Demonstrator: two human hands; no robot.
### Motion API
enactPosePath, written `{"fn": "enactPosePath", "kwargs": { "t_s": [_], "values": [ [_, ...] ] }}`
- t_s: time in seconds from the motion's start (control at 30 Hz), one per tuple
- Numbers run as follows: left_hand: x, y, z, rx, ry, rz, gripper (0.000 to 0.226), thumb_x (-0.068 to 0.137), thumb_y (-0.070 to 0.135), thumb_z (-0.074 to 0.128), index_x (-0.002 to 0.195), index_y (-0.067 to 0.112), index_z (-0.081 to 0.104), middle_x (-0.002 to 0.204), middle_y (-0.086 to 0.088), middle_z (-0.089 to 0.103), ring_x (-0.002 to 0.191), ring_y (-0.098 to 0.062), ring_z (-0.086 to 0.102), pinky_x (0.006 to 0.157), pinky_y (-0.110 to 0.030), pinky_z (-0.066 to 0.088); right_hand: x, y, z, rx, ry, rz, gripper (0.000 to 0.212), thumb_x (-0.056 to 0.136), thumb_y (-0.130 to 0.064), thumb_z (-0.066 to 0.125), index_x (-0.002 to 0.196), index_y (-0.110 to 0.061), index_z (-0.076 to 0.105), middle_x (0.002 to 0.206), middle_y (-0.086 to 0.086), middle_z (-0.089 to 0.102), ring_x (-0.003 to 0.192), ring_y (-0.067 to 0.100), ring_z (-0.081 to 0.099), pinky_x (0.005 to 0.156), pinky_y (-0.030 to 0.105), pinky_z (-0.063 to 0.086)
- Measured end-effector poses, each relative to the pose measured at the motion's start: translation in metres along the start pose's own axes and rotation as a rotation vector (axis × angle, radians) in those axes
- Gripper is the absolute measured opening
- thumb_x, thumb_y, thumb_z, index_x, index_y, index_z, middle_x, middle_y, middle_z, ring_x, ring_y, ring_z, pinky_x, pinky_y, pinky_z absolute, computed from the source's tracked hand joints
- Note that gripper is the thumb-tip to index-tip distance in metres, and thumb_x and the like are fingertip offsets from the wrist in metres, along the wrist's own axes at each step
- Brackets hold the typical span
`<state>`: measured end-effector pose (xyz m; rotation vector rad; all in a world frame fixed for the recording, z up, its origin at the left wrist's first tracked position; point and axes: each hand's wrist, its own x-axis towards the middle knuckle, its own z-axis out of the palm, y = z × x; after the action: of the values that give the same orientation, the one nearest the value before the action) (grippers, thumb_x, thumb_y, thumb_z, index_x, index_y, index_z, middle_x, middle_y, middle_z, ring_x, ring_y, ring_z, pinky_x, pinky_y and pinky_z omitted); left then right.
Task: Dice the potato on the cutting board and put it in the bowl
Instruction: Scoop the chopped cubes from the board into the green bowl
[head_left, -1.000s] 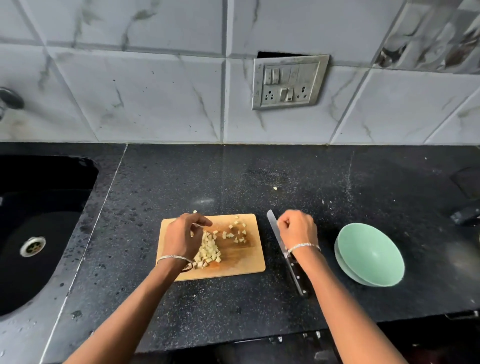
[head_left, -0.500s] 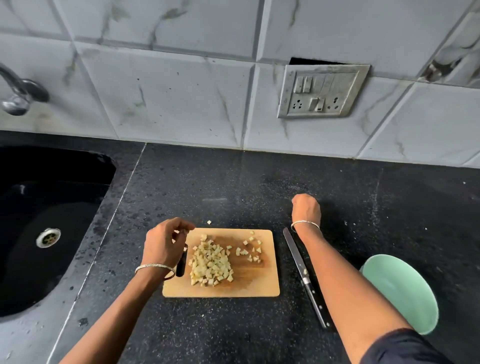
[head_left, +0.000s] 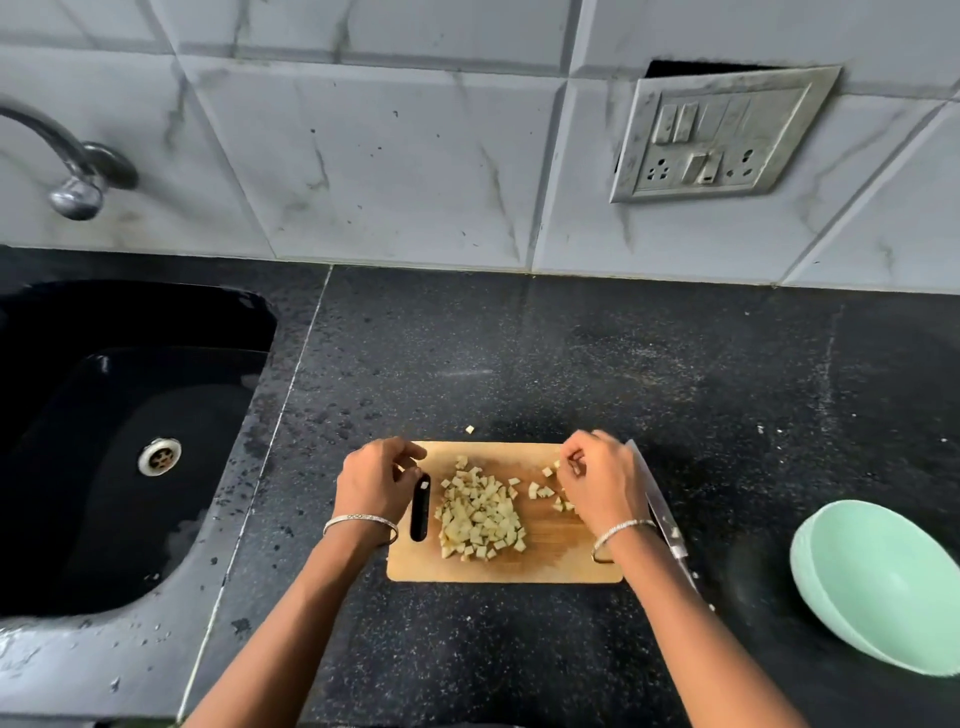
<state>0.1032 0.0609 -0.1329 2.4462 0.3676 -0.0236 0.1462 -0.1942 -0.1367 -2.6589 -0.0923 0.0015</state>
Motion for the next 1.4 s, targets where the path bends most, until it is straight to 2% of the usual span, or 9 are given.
{"fn": "enactPosePath", "kwargs": {
  "t_s": [0.3, 0.47, 0.63, 0.77, 0.93, 1.03, 1.17, 1.27, 1.4],
  "values": [
    [0.001, -0.010, 0.010, 0.155, -0.074, 0.069, 0.009, 0.080, 0.022, 0.073, 0.089, 0.023, 0.073, 0.091, 0.002, 0.063, 0.087, -0.019, 0.060, 0.069, -0.030, 0.046, 0.020, -0.052, 0.009, 0.091, -0.042, -0.061, 0.014, 0.087, -0.012, 0.064, 0.089, -0.023, 0.072, 0.093, -0.009, 0.067, 0.086, 0.011, 0.058, 0.077, 0.022, 0.044],
    [0.002, -0.013, 0.016, 0.169, -0.082, 0.120, 0.007, 0.084, 0.018, 0.064, 0.088, 0.017, 0.070, 0.092, 0.000, 0.060, 0.085, -0.024, 0.062, 0.069, -0.033, 0.048, 0.045, -0.087, 0.038, 0.025, -0.165, -0.166, 0.017, 0.088, -0.017, 0.067, 0.104, -0.018, 0.072, 0.104, 0.000, 0.067, 0.095, 0.019, 0.063, 0.086, 0.034, 0.052],
    [-0.005, -0.016, 0.010, 0.062, -0.041, 0.082, 0.005, 0.081, 0.023, 0.066, 0.083, 0.019, 0.063, 0.085, 0.006, 0.060, 0.079, -0.017, 0.057, 0.064, -0.030, 0.042, 0.039, -0.103, 0.053, -0.244, -0.201, -0.267, 0.028, 0.087, 0.007, 0.048, 0.101, -0.007, 0.068, 0.101, 0.009, 0.064, 0.098, 0.027, 0.060, 0.075, 0.032, 0.049],
    [-0.017, -0.020, 0.012, -0.061, -0.068, 0.089, 0.010, 0.078, 0.024, 0.072, 0.080, 0.026, 0.063, 0.078, 0.012, 0.065, 0.070, -0.008, 0.060, 0.066, -0.030, 0.050, 0.031, -0.103, 0.051, -0.290, -0.165, -0.298, 0.025, 0.087, 0.010, 0.047, 0.094, -0.005, 0.065, 0.097, 0.009, 0.062, 0.095, 0.027, 0.058, 0.069, 0.030, 0.044],
    [-0.022, -0.011, 0.020, -0.105, -0.081, 0.180, 0.008, 0.079, 0.024, 0.073, 0.085, 0.027, 0.068, 0.080, 0.013, 0.064, 0.071, -0.006, 0.059, 0.067, -0.027, 0.050, 0.033, -0.083, 0.024, -0.024, 0.067, -0.088, 0.019, 0.085, 0.001, 0.062, 0.091, -0.010, 0.076, 0.093, 0.003, 0.069, 0.083, 0.022, 0.066, 0.076, 0.030, 0.055],
    [-0.024, -0.007, 0.026, -0.110, -0.100, 0.209, 0.009, 0.081, 0.024, 0.073, 0.089, 0.026, 0.073, 0.083, 0.011, 0.064, 0.073, -0.007, 0.059, 0.068, -0.023, 0.049, 0.011, -0.055, 0.009, 0.008, 0.066, 0.013, 0.017, 0.082, -0.002, 0.068, 0.077, -0.016, 0.075, 0.085, -0.002, 0.068, 0.076, 0.016, 0.064, 0.073, 0.033, 0.057],
    [-0.025, -0.009, 0.026, -0.187, -0.112, 0.227, 0.012, 0.080, 0.021, 0.076, 0.091, 0.025, 0.074, 0.086, 0.012, 0.068, 0.075, -0.001, 0.062, 0.070, -0.015, 0.048, -0.022, -0.032, 0.003, 0.014, -0.068, 0.004, 0.012, 0.084, -0.011, 0.071, 0.085, -0.021, 0.077, 0.093, -0.011, 0.071, 0.085, 0.007, 0.064, 0.078, 0.008, 0.046],
    [-0.026, -0.011, 0.023, -0.255, -0.145, 0.227, 0.017, 0.078, 0.016, 0.077, 0.093, 0.024, 0.074, 0.084, 0.012, 0.069, 0.075, 0.001, 0.063, 0.068, -0.007, 0.046, -0.028, -0.023, -0.003, 0.148, -0.044, 0.010, 0.014, 0.082, -0.011, 0.072, 0.085, -0.024, 0.077, 0.089, -0.014, 0.073, 0.082, 0.000, 0.066, 0.077, 0.012, 0.049],
    [-0.023, -0.008, 0.015, -0.344, -0.178, 0.194, 0.026, 0.074, 0.015, 0.081, 0.095, 0.027, 0.072, 0.082, 0.009, 0.069, 0.072, -0.002, 0.065, 0.064, -0.010, 0.050, -0.022, -0.005, -0.006, 0.108, 0.086, 0.127, 0.017, 0.088, -0.010, 0.063, 0.097, -0.021, 0.072, 0.095, -0.006, 0.070, 0.086, 0.011, 0.065, 0.071, 0.017, 0.046]
  ]
}}
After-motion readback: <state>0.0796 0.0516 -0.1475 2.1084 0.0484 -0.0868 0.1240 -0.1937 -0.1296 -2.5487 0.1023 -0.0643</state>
